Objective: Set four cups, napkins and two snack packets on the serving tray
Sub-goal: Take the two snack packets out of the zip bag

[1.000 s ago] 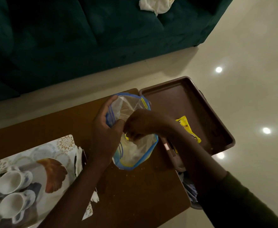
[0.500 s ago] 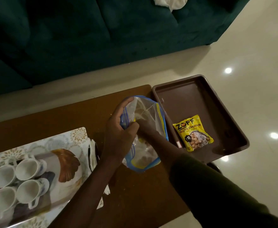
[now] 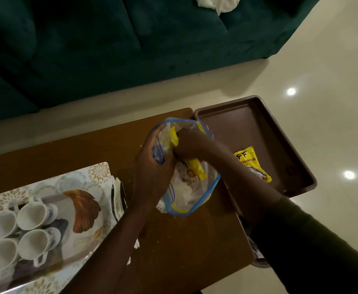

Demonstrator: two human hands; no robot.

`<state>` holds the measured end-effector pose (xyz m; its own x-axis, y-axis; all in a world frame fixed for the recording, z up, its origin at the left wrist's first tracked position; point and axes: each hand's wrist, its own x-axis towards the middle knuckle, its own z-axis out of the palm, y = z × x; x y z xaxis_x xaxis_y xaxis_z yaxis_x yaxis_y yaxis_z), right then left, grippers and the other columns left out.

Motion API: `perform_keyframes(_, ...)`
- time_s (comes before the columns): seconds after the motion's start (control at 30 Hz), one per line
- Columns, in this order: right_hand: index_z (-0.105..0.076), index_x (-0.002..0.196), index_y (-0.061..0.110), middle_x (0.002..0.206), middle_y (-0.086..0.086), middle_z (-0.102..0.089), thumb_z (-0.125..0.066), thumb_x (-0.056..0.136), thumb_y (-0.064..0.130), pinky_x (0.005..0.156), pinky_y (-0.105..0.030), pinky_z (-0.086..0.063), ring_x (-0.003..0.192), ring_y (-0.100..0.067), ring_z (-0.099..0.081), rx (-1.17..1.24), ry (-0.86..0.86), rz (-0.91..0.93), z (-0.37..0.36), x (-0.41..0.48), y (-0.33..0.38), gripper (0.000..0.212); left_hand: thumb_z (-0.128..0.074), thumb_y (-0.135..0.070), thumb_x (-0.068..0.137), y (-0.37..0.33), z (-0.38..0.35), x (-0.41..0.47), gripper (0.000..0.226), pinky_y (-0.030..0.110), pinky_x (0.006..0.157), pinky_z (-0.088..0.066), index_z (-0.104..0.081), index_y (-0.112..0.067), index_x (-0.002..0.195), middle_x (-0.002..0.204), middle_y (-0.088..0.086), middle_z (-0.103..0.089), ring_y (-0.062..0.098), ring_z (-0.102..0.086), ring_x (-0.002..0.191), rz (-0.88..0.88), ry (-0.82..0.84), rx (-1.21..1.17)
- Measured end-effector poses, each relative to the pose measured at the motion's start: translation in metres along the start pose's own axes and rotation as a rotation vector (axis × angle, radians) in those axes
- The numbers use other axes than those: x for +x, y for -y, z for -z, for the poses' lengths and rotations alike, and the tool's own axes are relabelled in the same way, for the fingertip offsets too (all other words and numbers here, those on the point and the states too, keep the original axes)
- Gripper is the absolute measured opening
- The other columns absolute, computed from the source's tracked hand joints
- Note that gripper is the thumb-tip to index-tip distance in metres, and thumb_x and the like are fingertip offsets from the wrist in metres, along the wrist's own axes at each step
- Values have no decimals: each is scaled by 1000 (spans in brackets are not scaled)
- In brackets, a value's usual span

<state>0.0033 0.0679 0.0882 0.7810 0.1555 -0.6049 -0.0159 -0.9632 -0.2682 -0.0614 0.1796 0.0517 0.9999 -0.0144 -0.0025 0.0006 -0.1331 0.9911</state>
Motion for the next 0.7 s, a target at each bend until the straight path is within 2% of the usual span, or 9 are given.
perform_keyframes(0.07, -61, 113, 3, 110, -15, -64, -54, 92, 22, 59, -25, -43, 71, -18, -52, -27, 33, 41, 25, -15, 1, 29, -61, -9, 83, 2, -2, 0, 52, 2, 82, -44, -47, -28, 130, 115, -35, -53, -19, -55, 104, -24, -34, 44)
perform_keyframes(0.13, -60, 115, 6, 96, -10, -60, -58, 90, 27, 52, -21, -40, 66, -15, -48, -34, 24, 40, 46, -30, 0, 33, -63, -3, 83, 4, -4, 1, 53, 1, 76, -44, -50, -29, 128, 106, -42, -57, -19, -57, 99, -21, -72, 53)
perform_keyframes(0.2, -58, 119, 9, 91, -5, -57, -64, 86, 28, 54, -20, -44, 65, -15, -53, 37, 34, 11, 61, -43, -4, 38, -66, -3, 84, 3, -7, 2, 53, 0, 71, -45, -52, -29, 127, 101, -46, -58, -20, -58, 96, -17, -112, 68)
perform_keyframes(0.27, -55, 125, 16, 106, -6, -64, -68, 84, 28, 67, -28, -53, 80, -19, -63, 97, 81, 16, 73, -57, -8, 45, -70, -9, 84, 3, -9, 3, 51, 1, 69, -46, -54, -28, 129, 100, -48, -57, -21, -57, 95, -3, -127, 85)
perform_keyframes(0.33, -55, 129, 20, 123, -3, -63, -70, 83, 28, 78, -30, -49, 93, -18, -60, 47, 53, 40, 82, -66, -15, 49, -68, -7, 83, 4, -10, 5, 54, 0, 67, -46, -53, -30, 130, 96, -52, -55, -27, -54, 91, 37, -127, 96)
perform_keyframes(0.4, -58, 127, 19, 125, -5, -64, -71, 81, 26, 90, -35, -50, 102, -18, -61, 89, -36, 54, 90, -71, -25, 49, -64, -5, 81, 4, -10, 5, 58, -4, 67, -43, -52, -33, 130, 98, -46, -59, -33, -50, 86, 65, -127, 108)
perform_keyframes(0.47, -63, 120, 16, 118, -8, -68, -72, 80, 22, 96, -46, -50, 105, -25, -65, 327, -94, 100, 96, -75, -39, 42, -58, -8, 77, 2, -10, 5, 64, -10, 68, -35, -50, -24, 138, 113, -31, -53, -40, -42, 83, 58, -131, 145)
perform_keyframes(0.57, -63, 118, 8, 115, -15, -69, -68, 83, 5, 93, -51, -52, 103, -31, -67, 699, -76, 104, 97, -73, -63, 36, -58, -3, 77, 4, -11, 5, 61, -7, 61, -37, -52, -17, 136, 118, -13, -52, -34, -48, 77, 30, -165, 151)
perform_keyframes(0.7, -65, 111, 8, 107, -12, -73, -59, 87, 1, 72, -38, -61, 88, -24, -73, 961, 24, 102, 81, -58, -102, 25, -59, 6, 81, 5, -20, 7, 61, 0, 56, -45, -53, -24, 133, 109, -31, -52, -27, -54, 75, 52, -178, 111)
